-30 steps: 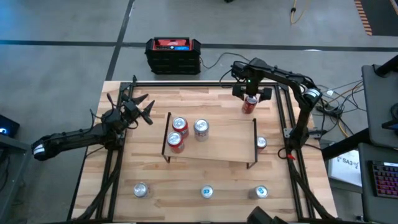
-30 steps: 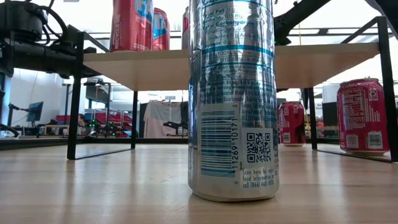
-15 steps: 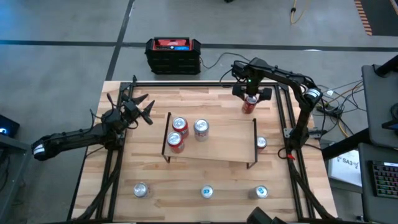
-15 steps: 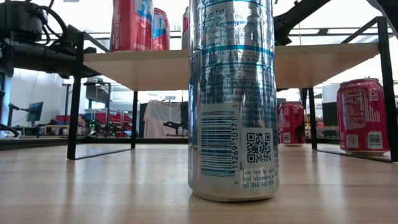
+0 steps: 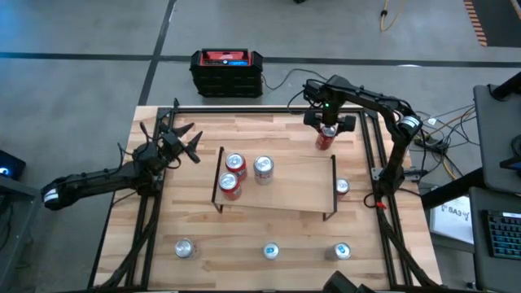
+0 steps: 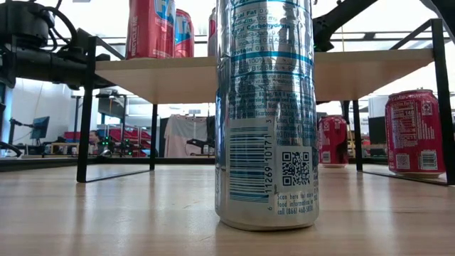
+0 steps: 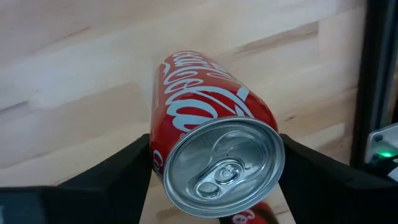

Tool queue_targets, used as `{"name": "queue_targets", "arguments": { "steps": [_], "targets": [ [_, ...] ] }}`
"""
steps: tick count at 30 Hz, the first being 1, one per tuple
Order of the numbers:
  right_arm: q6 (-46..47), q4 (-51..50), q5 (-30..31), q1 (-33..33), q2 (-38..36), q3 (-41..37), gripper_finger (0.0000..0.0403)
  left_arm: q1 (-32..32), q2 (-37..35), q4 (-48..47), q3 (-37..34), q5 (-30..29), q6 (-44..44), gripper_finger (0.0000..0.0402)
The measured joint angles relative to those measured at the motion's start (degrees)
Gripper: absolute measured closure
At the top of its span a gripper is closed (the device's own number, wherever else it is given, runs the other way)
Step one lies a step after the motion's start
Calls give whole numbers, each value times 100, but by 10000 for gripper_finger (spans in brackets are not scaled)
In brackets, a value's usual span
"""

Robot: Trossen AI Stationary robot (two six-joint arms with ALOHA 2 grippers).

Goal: Place canned beverage on shelf
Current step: Put the top red soda can on the shelf

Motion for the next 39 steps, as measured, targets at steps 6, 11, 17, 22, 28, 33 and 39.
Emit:
{"name": "queue_targets", "arguments": {
  "steps": [6, 11, 17, 22, 28, 33, 39],
  "targets": [
    [-17, 19, -102, 2, -9, 280, 122, 1, 1, -1, -1, 0, 0, 207],
    [94, -43, -38, 51, -9, 587, 117, -2, 0, -1, -2, 0, 0, 207],
    [136, -183, -12, 204, -9, 931, 117, -1, 1, 1, -1, 0, 0, 207],
    [136, -499, 7, 335, -11, 1250, 116, 1, 0, 0, 0, 0, 0, 207],
    [294, -990, 9, 524, -17, 1623, 116, 0, 1, 0, -1, -1, 0, 207],
    [301, -1145, 23, 716, -31, 1976, 115, 0, 1, -1, -1, 0, 0, 207],
    [284, -1137, 307, 1013, -42, 2517, 115, -1, 1, 0, -1, 0, 0, 207]
  ]
}}
